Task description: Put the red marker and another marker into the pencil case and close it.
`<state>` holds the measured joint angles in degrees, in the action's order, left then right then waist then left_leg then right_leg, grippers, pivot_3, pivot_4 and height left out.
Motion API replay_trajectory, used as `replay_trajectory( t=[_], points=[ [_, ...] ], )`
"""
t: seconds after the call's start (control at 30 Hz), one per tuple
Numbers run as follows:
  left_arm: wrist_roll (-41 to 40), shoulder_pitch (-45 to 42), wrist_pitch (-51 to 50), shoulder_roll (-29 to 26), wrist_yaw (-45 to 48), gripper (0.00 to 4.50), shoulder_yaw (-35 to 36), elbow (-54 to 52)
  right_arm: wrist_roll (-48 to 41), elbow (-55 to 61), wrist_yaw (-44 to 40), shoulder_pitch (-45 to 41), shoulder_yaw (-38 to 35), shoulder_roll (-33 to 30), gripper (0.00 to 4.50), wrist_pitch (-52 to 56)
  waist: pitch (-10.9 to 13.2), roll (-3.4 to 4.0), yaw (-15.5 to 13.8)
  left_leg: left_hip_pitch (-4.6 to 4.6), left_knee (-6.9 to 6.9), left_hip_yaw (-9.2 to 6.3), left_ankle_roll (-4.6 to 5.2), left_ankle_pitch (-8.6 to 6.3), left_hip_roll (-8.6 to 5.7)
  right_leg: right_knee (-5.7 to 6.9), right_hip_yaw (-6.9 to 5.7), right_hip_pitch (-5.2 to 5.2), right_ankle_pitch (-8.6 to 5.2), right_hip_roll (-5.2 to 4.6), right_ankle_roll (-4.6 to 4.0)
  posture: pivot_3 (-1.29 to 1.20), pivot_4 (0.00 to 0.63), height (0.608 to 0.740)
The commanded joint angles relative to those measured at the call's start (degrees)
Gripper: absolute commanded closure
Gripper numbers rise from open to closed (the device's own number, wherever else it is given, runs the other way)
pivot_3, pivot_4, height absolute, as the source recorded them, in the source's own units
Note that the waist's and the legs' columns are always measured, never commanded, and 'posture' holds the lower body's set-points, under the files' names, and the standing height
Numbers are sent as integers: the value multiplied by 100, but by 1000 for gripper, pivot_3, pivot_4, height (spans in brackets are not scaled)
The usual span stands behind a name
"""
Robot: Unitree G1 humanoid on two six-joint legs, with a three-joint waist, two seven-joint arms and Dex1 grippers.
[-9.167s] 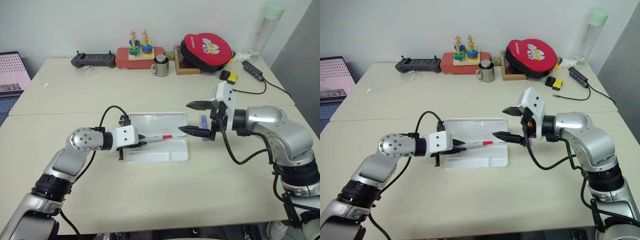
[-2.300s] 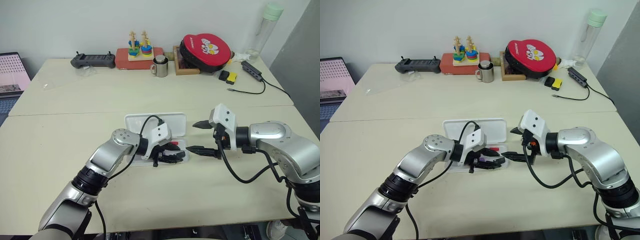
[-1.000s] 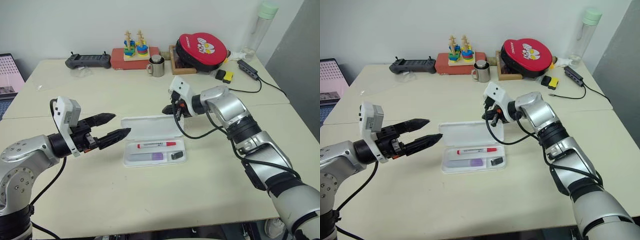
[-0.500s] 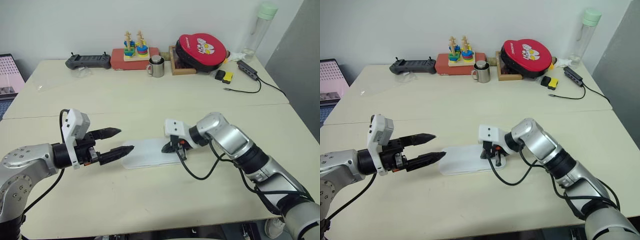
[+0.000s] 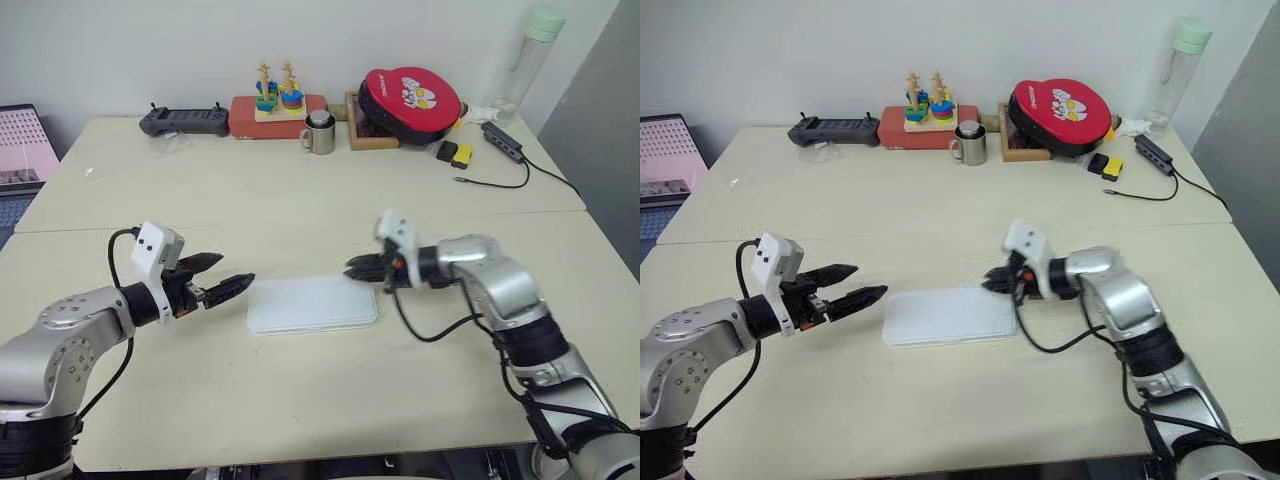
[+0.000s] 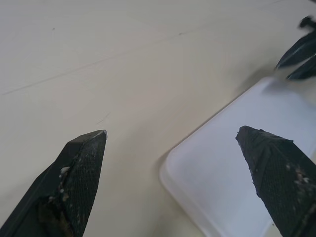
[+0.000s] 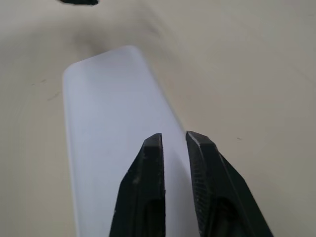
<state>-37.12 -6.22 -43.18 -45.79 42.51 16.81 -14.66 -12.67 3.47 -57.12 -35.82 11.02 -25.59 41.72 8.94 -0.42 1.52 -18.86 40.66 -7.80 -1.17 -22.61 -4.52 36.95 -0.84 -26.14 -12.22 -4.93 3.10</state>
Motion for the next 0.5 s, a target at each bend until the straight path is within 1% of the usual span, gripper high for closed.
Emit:
replay_trajectory(
  t=[0.03, 0.07, 0.13, 0.17, 0.2, 0.37, 0.4, 0.5],
  points=[
    [376, 15, 444, -24, -31, 0, 78, 311, -321, 436, 454, 317, -821, -196, 2803, 312, 0, 0, 3, 1, -2, 2, 0, 0, 0, 0, 1, -1, 0, 0, 0, 0, 150, 740],
    [437, 42, 528, -31, -25, 0, 122, 419, -382, 544, 558, 455, -1008, -261, 2589, 396, 0, 0, 4, 0, -4, 4, 0, 0, 0, 0, 3, -2, 0, 0, 0, 0, 150, 740],
    [535, 95, 688, -84, 51, 0, 202, 627, -506, 729, 724, 687, -1303, -403, 1960, 596, 0, 1, 4, 1, -5, 6, 0, 0, 1, 0, 5, -2, 0, 0, 0, 0, 150, 740],
    [570, 105, 769, -107, 91, 0, 250, 732, -530, 793, 820, 773, -1427, -471, 1767, 673, 0, 1, 4, 0, -6, 7, 0, 0, 1, -1, 6, -3, 0, 0, 0, 0, 150, 740],
    [647, 100, 881, -141, 106, 0, 291, 879, -541, 836, 920, 846, -1546, -538, 1470, 723, 0, 1, 6, 1, -6, 8, 0, 0, 3, 0, 5, -3, 0, 0, 0, 0, 150, 740],
    [850, 31, 1251, -319, 327, 0, 411, 1420, -670, 994, 1021, 1128, -1775, -942, 149, 833, 1, 1, 2, 1, -6, 9, 1, 0, 2, -1, 5, -2, 0, 0, 0, 0, 150, 740],
    [899, 13, 1307, -355, 356, 0, 412, 1504, -694, 1017, 999, 1158, -1764, -1002, 42, 831, 1, 1, 2, 1, -6, 9, 0, 0, 2, 0, 5, -1, 0, 0, 0, 0, 150, 740],
    [1016, -33, 1432, -424, 431, 0, 398, 1670, -755, 1032, 942, 1176, -1688, -1119, 42, 794, 1, 1, 4, 2, -6, 9, 0, 0, 4, 0, 5, -1, 0, 0, 0, 0, 150, 740]
  ],
)
